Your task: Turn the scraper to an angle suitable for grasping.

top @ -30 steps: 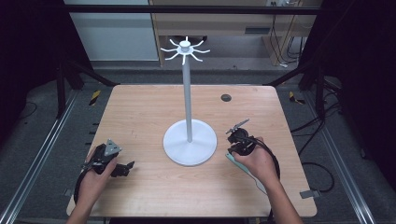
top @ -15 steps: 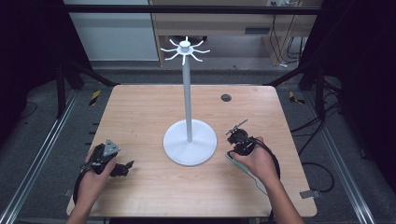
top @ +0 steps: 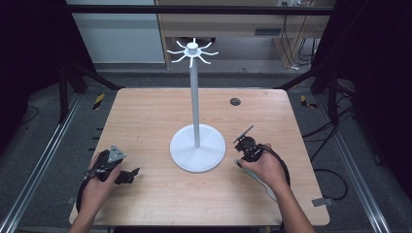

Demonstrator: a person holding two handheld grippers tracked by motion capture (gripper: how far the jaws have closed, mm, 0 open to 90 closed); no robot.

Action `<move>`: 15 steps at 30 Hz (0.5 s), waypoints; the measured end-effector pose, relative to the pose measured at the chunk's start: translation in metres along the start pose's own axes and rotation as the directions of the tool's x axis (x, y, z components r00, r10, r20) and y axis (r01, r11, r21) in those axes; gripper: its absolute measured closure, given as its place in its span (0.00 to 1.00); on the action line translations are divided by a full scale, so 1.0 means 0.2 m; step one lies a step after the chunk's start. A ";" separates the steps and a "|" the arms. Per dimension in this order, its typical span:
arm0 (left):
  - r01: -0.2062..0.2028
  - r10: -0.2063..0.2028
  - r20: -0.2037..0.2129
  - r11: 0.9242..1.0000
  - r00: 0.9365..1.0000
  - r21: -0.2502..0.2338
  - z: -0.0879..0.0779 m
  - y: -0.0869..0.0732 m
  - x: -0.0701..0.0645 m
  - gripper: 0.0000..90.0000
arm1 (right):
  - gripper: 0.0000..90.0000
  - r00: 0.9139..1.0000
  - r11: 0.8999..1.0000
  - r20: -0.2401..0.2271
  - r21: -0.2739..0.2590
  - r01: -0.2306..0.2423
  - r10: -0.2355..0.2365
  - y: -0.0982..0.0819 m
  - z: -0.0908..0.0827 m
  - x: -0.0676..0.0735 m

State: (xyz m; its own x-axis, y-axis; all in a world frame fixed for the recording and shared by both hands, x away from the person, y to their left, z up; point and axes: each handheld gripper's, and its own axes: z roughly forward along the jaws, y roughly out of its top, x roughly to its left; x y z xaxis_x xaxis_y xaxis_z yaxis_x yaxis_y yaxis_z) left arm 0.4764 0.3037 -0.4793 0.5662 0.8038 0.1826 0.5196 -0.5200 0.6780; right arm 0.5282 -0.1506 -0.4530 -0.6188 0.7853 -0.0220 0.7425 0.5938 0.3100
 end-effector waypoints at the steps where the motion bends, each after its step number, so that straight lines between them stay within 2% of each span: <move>1: -0.003 0.003 0.001 1.000 1.000 0.002 0.00 0.00 0.00 0.04 | 0.72 1.000 1.000 0.002 0.002 0.002 -0.002 0.00 0.01 0.00; 15: -0.008 0.008 0.010 1.000 1.000 0.005 0.00 0.00 0.00 0.04 | 0.75 1.000 0.999 -0.017 0.038 -0.003 0.003 0.00 0.04 -0.02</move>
State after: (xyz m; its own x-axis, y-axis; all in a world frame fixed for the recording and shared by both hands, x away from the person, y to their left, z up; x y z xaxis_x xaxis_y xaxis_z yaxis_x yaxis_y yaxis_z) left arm 0.4767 0.3026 -0.4798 0.5766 0.7966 0.1814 0.5182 -0.5283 0.6726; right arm 0.5321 -0.1521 -0.4604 -0.6207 0.7840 -0.0046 0.7534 0.5981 0.2733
